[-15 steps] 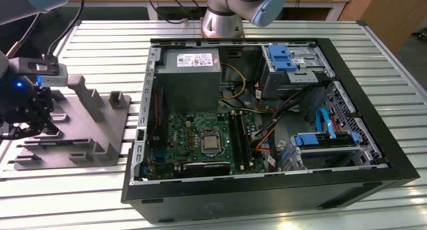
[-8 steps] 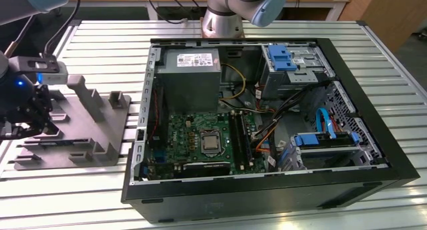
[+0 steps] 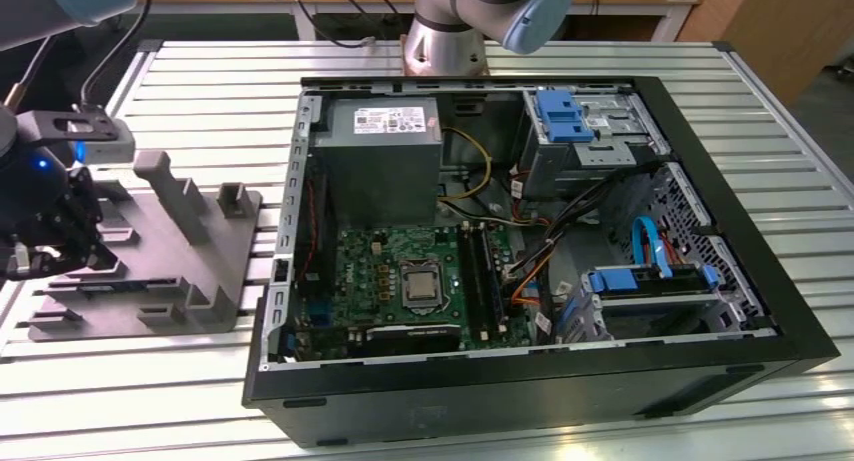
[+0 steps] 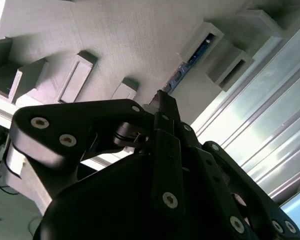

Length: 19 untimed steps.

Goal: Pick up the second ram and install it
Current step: 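Pick up the second ram and move it above second insertion slot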

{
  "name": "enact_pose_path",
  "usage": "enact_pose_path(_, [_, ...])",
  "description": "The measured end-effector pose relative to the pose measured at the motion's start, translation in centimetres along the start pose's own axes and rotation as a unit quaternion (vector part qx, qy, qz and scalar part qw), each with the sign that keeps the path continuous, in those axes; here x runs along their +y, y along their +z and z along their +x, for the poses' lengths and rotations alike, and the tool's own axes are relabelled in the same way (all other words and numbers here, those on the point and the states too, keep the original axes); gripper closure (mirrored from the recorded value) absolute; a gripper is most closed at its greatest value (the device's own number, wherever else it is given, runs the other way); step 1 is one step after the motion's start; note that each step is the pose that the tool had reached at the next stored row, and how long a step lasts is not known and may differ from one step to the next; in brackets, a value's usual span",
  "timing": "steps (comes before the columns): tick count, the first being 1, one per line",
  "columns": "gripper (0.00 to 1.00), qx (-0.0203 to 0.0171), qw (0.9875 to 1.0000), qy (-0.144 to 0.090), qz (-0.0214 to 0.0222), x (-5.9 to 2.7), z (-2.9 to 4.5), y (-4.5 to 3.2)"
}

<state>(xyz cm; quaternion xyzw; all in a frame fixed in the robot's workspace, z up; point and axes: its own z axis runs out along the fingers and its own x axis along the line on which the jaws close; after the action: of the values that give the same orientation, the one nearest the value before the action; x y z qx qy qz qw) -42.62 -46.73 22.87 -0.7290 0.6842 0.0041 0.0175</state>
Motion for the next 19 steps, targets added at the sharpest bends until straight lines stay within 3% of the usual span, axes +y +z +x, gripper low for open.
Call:
enact_pose_path(5, [0.9,-0.0005,0.9996,-0.027,-0.0008,0.0,0.0,0.0])
enact_pose_path(12, [0.9,-0.0012,0.9982,-0.06,-0.0018,0.0,0.0,0.0])
enact_pose_path(16, [0.9,-0.0014,0.9982,-0.061,-0.0018,0.0,0.0,0.02])
enact_pose_path(19, [0.9,-0.0008,0.9993,-0.037,-0.0011,-0.01,0.01,0.09])
